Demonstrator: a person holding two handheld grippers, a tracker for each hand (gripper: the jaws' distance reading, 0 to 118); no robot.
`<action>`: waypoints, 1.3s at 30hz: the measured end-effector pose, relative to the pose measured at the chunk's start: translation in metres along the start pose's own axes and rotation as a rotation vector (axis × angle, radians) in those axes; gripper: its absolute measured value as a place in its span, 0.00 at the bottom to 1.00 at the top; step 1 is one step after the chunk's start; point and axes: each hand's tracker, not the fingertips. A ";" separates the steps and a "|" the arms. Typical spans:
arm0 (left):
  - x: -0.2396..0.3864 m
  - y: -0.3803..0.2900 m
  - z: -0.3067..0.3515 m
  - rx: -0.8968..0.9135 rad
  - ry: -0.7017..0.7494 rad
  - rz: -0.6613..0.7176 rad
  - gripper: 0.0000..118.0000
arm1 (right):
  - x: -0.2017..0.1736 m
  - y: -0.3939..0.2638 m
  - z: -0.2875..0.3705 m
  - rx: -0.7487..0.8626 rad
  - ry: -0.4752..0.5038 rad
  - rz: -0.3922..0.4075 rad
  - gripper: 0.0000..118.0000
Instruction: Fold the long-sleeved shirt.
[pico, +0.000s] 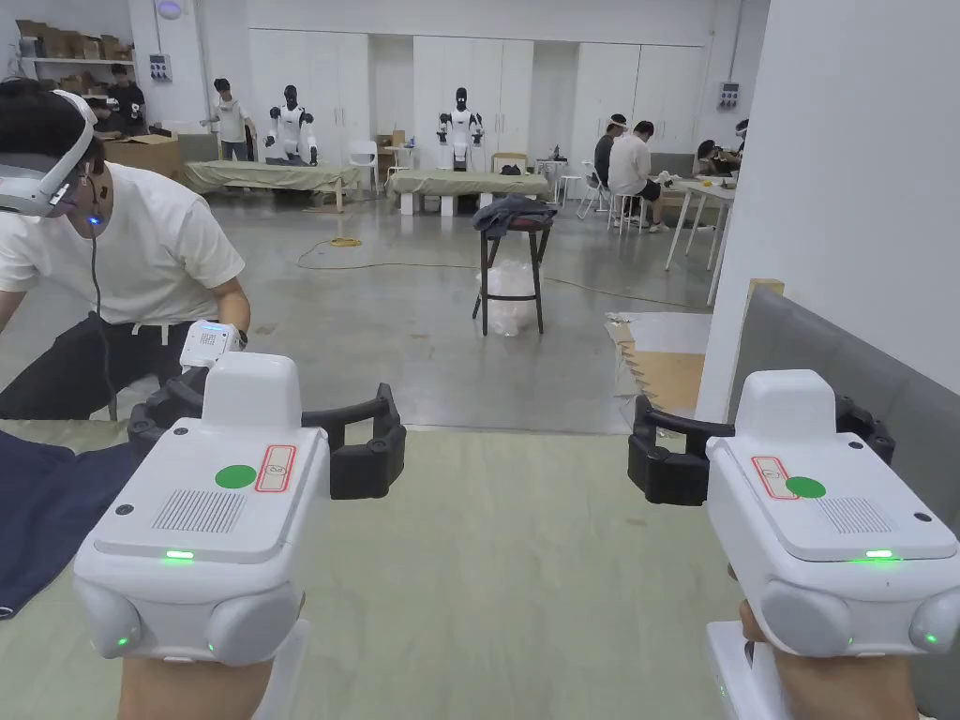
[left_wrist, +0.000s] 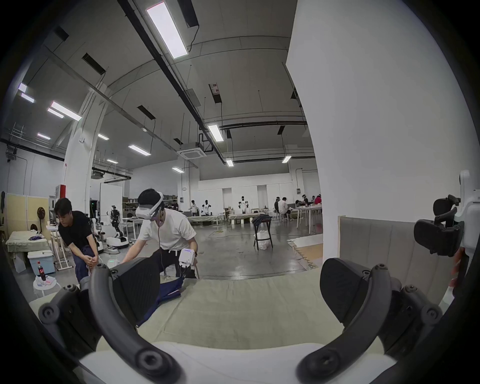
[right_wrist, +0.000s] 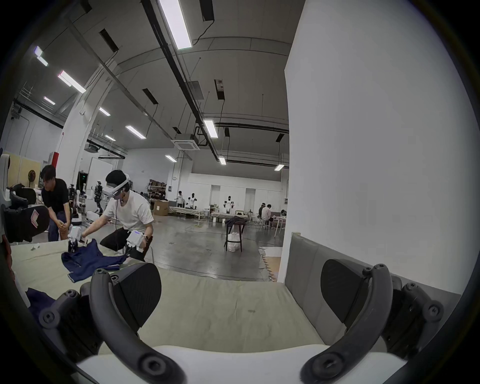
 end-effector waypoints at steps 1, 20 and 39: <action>0.000 0.000 0.000 0.001 0.000 0.004 0.94 | 0.001 0.000 0.000 0.002 0.002 -0.002 1.00; -0.002 -0.001 0.005 0.017 -0.008 0.000 0.03 | 0.008 -0.008 0.008 0.027 -0.036 -0.009 0.00; -0.166 -0.096 0.089 -0.355 0.430 0.053 0.02 | -0.209 -0.030 0.024 -0.046 0.606 -0.040 0.00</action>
